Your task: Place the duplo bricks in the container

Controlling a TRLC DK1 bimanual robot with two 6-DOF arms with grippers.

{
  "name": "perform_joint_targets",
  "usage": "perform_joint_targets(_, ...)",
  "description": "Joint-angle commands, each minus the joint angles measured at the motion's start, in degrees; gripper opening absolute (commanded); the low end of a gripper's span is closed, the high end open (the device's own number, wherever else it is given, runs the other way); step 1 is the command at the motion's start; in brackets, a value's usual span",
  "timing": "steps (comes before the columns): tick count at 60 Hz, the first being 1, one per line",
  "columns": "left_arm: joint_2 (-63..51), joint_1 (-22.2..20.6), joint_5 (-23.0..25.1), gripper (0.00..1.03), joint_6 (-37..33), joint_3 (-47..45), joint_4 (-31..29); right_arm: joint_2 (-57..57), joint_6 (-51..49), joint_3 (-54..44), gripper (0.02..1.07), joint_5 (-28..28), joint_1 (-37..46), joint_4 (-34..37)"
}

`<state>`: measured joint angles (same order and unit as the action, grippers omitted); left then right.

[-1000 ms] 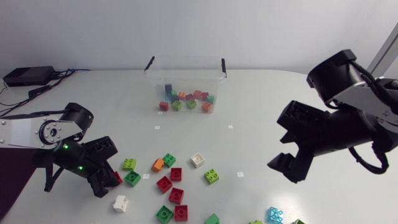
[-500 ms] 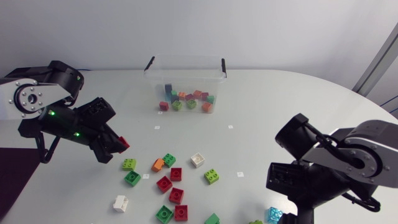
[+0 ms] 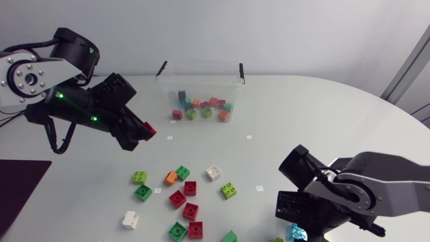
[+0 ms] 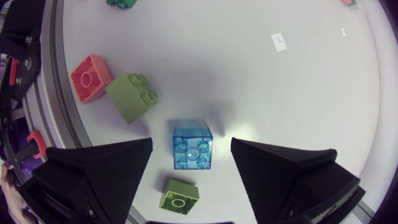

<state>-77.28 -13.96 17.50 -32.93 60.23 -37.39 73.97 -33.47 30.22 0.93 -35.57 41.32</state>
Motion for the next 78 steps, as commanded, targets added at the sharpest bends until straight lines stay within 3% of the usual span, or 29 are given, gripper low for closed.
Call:
perform_joint_targets(1,-0.33,-0.63,0.52,0.11,2.43,3.58,0.74,1.79,-0.19,-2.09,0.86,0.57,-0.38,-1.51)
perform_joint_targets(9,-1.12,-0.63,1.05,0.11,4.19,6.92,2.14,2.31,-0.63,-2.97,0.74,0.65,0.15,-2.74)
perform_joint_targets(17,-2.79,-0.55,3.25,0.11,6.12,9.82,4.43,1.26,-1.16,-3.15,0.39,0.65,0.86,-2.47)
perform_joint_targets(20,-3.85,-0.37,3.51,0.11,7.09,10.79,5.83,0.03,-1.33,-2.88,0.32,0.65,1.12,-1.95)
perform_joint_targets(40,-15.1,0.24,4.48,0.11,11.66,18.44,15.77,-4.63,-3.62,5.29,0.31,0.04,6.92,3.33)
perform_joint_targets(62,-29.34,1.12,4.48,0.11,15.09,33.38,18.23,-1.03,-0.54,17.68,0.31,-3.83,8.15,2.19)
perform_joint_targets(78,-39.36,0.77,4.3,0.12,17.37,44.19,18.23,5.13,3.06,24.71,0.31,-6.64,9.47,-3.44)
